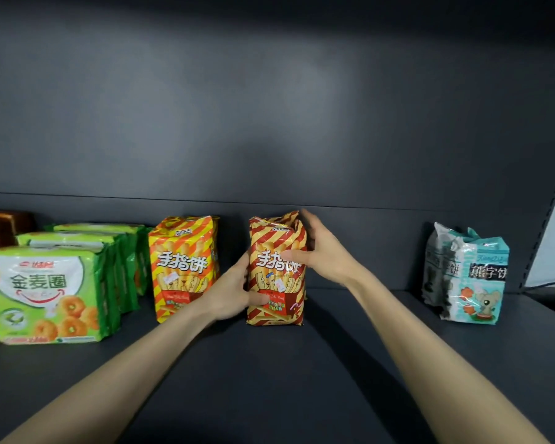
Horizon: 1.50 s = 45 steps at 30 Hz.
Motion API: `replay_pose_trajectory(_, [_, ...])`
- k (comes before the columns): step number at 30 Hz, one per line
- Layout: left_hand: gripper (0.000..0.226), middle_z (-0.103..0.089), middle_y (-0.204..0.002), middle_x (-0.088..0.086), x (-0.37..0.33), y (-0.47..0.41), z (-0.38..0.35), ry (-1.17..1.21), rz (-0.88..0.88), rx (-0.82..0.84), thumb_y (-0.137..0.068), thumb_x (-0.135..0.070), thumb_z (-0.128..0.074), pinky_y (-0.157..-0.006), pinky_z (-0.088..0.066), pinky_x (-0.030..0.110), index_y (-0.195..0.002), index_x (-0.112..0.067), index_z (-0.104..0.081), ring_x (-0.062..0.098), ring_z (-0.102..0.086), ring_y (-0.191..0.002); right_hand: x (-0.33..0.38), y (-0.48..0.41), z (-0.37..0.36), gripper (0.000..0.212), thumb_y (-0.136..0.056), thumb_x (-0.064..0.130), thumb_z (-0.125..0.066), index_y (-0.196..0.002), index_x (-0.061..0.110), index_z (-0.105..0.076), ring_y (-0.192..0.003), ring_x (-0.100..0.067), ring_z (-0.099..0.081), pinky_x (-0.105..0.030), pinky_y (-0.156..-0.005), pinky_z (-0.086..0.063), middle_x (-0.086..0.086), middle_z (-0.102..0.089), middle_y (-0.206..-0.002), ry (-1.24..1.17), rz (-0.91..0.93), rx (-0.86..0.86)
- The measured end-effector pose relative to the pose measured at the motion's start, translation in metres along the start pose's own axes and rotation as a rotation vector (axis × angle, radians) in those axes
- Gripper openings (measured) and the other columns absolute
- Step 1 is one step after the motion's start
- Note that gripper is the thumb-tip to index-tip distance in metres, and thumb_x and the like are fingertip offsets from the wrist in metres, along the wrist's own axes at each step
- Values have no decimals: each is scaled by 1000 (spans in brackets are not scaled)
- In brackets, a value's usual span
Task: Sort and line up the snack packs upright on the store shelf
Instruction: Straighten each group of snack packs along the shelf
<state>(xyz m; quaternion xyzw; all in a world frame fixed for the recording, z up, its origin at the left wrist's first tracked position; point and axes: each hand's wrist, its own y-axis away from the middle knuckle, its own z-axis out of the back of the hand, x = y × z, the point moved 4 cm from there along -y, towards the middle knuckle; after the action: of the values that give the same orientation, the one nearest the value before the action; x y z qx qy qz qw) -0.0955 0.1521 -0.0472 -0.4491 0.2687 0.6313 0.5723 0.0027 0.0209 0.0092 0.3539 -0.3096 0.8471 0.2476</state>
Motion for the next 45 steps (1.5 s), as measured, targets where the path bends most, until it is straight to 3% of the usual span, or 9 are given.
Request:
replay_pose_trajectory(5, [82, -42, -126, -13, 11, 8, -5, 74, -35, -14, -86, -10, -64, -101, -40, 25, -149, -23, -12, 6, -41, -120, -8, 13, -16, 62, -88, 27, -63, -140, 17, -31, -119, -16, -54, -23, -88, -48, 9, -52, -120, -102, -98, 4])
replay_pose_trajectory(11, [76, -43, -132, -8, 23, 11, -12, 138, 1, 8, -90, -22, -60, -104, -41, 30, -149, -24, -12, 8, -45, -122, -10, 22, -30, 52, -93, 41, -51, -140, 31, -29, -101, -3, -57, -18, -75, -48, 12, -53, -124, -192, -169, 35])
replay_pose_trajectory(16, [75, -40, -145, -3, 29, 13, -14, 113, 18, 28, -92, -31, -56, -110, -38, 40, -149, -29, -6, 12, -42, -130, -14, 22, -38, 56, -92, 46, -49, -141, 34, -26, -108, -8, -57, -25, -81, -49, 8, -52, -132, -220, -179, -25])
replay_pose_trajectory(21, [72, -41, -141, -7, 32, 16, -9, 112, 20, -4, -95, -27, -52, -111, -36, 34, -150, -28, -4, 10, -41, -129, -13, 18, -47, 60, -91, 42, -53, -143, 33, -24, -103, -4, -56, -20, -76, -48, 10, -51, -128, -269, -166, 17])
replay_pose_trajectory(26, [72, -41, -143, -7, 40, 19, -2, 136, 23, -17, -95, -26, -53, -111, -36, 38, -150, -29, -6, 11, -41, -131, -13, 16, -53, 59, -86, 25, -66, -131, 36, -29, -105, -4, -57, -22, -84, -48, 15, -55, -119, -244, -151, 104])
replay_pose_trajectory(30, [78, -45, -140, -4, 43, 19, -3, 107, 40, -6, -91, -25, -59, -110, -38, 40, -150, -26, -9, 12, -45, -129, -16, 18, -51, 54, -87, 27, -65, -129, 36, -32, -102, -1, -58, -16, -79, -49, 17, -56, -116, -199, -125, 83])
replay_pose_trajectory(34, [74, -47, -139, -2, 45, 17, -2, 58, 61, 7, -91, -24, -59, -111, -37, 39, -150, -24, -14, 13, -46, -127, -19, 19, -52, 68, -79, 44, -67, -136, 36, -31, -113, -10, -58, -35, -96, -50, 12, -55, -127, -152, -113, 67])
replay_pose_trajectory(38, [78, -47, -140, -2, 47, 17, -2, 12, 67, 15, -90, -25, -61, -111, -36, 43, -150, -26, -11, 15, -44, -129, -19, 20, -51, 73, -78, 44, -66, -140, 35, -28, -116, -13, -57, -42, -97, -50, 10, -55, -129, -126, -89, 66])
replay_pose_trajectory(45, [81, -43, -141, -3, 42, 19, -4, -43, 51, 6, -92, -21, -58, -109, -33, 29, -151, -25, -2, 13, -41, -130, -18, 19, -51, 67, -85, 36, -64, -142, 28, -29, -116, -12, -57, -36, -97, -50, 7, -54, -131, -121, -73, 40])
